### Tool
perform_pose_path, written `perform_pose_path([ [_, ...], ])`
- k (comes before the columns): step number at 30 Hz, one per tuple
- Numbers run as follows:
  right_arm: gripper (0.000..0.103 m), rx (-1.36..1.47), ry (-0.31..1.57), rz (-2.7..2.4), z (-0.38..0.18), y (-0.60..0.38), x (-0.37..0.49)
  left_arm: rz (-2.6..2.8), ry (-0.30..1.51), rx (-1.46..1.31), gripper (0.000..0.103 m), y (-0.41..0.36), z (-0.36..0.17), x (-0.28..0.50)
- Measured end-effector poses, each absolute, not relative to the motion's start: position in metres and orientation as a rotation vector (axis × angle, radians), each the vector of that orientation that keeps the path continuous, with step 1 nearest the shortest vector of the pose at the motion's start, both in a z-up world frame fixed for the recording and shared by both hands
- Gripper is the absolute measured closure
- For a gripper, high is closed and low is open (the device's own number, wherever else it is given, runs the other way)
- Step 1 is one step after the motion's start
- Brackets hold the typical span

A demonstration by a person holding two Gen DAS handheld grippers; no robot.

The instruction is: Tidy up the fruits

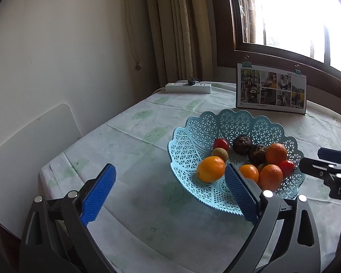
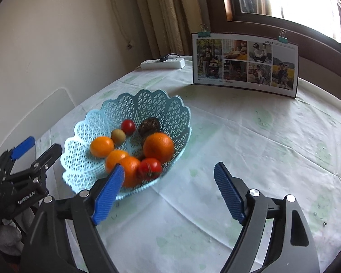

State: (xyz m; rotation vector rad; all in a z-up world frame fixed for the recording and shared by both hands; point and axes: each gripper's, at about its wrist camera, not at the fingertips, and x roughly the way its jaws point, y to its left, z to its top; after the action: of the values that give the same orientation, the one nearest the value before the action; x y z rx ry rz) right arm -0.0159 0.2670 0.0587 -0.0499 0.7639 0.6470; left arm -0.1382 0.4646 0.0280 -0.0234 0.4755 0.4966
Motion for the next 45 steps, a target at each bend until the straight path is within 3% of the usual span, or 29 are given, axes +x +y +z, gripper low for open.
perform_pose_path([
  [7, 0.008, -0.118, 0.746, 0.664, 0.055, 0.273, -0.027, 0.498, 0.484, -0.003, 0.004, 0.458, 0.026, -0.140],
  [13, 0.005, -0.108, 0.762, 0.644, 0.051, 0.275, -0.022, 0.500, 0.488, 0.017, 0.004, 0.453, 0.027, -0.141],
  [45, 0.005, -0.204, 0.705, 0.587, 0.066, 0.281, -0.027, 0.523, 0.492, 0.102, 0.004, 0.446, 0.029, -0.136],
])
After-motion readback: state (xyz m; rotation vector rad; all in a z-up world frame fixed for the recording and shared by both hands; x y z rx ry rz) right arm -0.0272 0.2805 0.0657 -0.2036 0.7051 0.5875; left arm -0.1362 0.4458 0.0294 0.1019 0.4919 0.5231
